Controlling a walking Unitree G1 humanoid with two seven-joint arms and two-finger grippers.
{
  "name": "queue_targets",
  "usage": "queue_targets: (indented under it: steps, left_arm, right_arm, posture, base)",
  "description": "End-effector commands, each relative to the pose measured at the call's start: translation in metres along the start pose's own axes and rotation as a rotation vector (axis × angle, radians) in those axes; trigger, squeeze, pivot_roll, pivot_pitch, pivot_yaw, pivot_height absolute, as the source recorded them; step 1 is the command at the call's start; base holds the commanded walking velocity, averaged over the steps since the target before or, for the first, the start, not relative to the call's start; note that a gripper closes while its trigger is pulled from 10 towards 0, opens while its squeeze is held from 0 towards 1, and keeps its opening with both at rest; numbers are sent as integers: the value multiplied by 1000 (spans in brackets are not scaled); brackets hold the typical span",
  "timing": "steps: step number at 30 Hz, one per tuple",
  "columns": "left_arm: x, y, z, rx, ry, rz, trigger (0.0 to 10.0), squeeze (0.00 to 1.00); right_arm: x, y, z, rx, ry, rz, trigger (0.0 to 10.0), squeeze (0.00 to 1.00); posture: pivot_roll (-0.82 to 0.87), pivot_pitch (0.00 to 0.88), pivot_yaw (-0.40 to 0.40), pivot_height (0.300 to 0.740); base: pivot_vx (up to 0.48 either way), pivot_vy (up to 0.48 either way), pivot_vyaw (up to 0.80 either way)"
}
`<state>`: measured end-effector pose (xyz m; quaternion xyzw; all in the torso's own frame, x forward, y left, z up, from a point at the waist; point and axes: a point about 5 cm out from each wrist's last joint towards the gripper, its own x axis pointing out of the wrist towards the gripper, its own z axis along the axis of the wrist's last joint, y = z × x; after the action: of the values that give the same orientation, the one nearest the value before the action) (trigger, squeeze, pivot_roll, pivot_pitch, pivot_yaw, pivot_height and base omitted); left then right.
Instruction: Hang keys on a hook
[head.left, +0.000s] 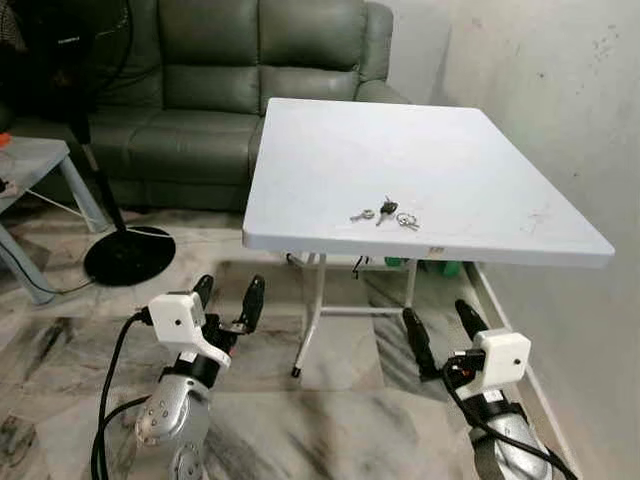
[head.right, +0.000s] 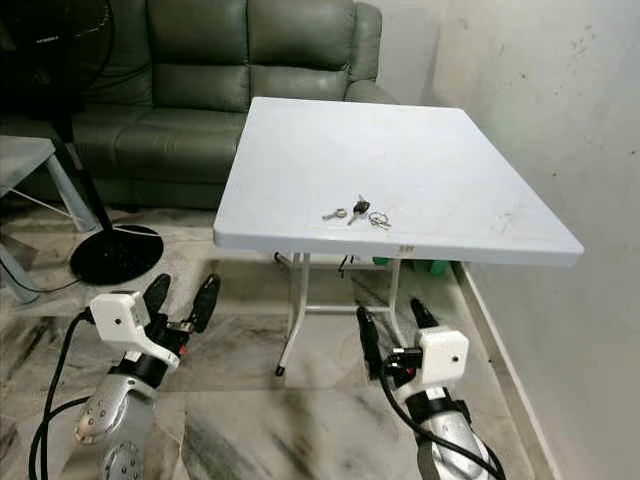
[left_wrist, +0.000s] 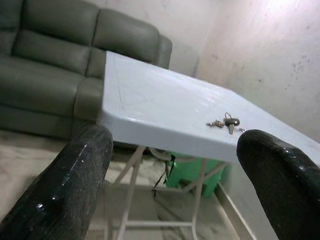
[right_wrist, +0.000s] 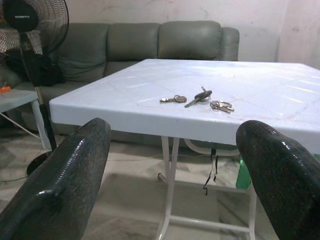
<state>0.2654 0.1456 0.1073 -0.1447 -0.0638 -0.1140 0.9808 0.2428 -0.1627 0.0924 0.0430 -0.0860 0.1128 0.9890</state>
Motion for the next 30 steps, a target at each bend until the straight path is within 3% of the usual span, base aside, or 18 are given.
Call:
queue_targets:
  steps: [1,13,21,30]
  left_arm:
    - [5,-3,3,2,8,-8,10000,0]
    - [20,-1,11,18,47,3,10000,0]
    - [23,5,9,69,74,33,10000,0]
    - [29,3,12,68,66,24,10000,0]
  right_arm:
    - [4,-2,5,-4,-7,-8,10000,0]
    - [28,-6,18,-19,-23,4,10000,0]
    - [32,-7,21,-21,-32,3,10000,0]
    - [31,-5,21,-14,-31,-1,10000,0]
  posture:
    - [20,0,-66,740]
    - [20,0,-63,740]
    - [18,0,-65,740]
    - [13,0,-64,740]
  base:
    - [0,0,0]
    - [0,0,0]
    - [349,0,0]
    - [447,0,0]
